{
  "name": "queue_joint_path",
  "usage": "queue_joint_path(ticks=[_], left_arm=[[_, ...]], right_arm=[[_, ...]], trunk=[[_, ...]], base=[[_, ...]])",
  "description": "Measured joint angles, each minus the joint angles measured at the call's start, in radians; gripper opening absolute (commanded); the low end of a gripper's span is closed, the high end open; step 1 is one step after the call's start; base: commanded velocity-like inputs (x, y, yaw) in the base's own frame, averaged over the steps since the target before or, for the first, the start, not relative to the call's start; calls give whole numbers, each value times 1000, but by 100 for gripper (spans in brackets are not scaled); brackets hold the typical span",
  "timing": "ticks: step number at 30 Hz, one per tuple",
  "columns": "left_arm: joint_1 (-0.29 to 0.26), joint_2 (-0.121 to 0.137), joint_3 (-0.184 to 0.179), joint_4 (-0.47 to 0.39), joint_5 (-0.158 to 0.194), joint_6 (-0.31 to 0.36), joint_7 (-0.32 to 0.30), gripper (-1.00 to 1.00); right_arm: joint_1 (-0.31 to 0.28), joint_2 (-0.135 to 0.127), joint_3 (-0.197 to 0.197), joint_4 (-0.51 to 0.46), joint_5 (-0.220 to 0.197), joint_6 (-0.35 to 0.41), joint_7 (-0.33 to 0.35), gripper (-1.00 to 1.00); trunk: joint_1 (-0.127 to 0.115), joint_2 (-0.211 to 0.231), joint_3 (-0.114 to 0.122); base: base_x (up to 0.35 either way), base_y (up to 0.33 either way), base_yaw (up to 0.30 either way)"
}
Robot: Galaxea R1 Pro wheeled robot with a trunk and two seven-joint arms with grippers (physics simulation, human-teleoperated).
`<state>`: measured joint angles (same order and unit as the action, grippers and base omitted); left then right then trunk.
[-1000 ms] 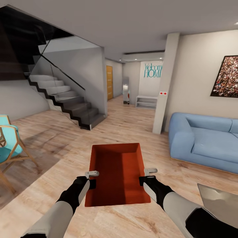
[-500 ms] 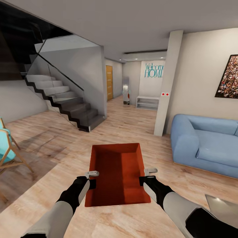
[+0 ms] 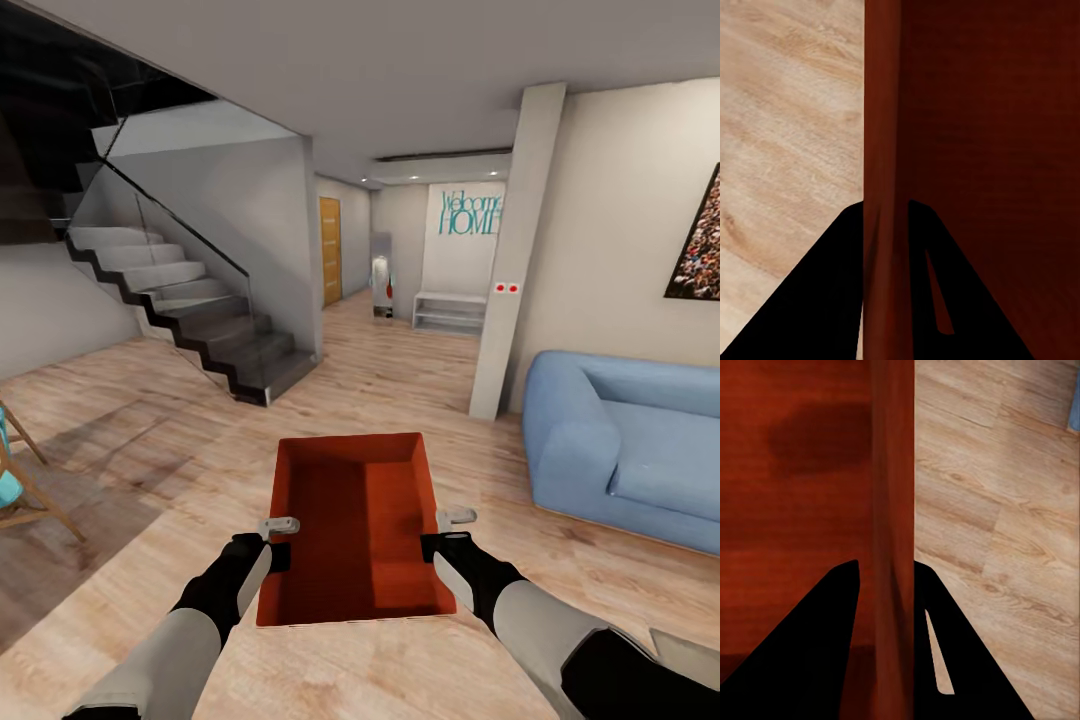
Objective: Move the two storage containers from the living room to the garage. In the garage, place one container on the floor and stack the other container on top of it (either order is fine).
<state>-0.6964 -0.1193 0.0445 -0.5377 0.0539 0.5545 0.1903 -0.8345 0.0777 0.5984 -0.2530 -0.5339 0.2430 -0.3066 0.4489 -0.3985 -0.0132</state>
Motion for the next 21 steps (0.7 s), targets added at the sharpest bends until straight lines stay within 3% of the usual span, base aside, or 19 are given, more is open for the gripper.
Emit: queue_joint_path(ticks=[21], left_arm=[[0, 2, -2, 0, 5, -1, 0, -100]], right_arm=[[0, 1, -2, 0, 4, 1, 0, -100]], trunk=[[0, 0, 0]], base=[[323, 0, 0]])
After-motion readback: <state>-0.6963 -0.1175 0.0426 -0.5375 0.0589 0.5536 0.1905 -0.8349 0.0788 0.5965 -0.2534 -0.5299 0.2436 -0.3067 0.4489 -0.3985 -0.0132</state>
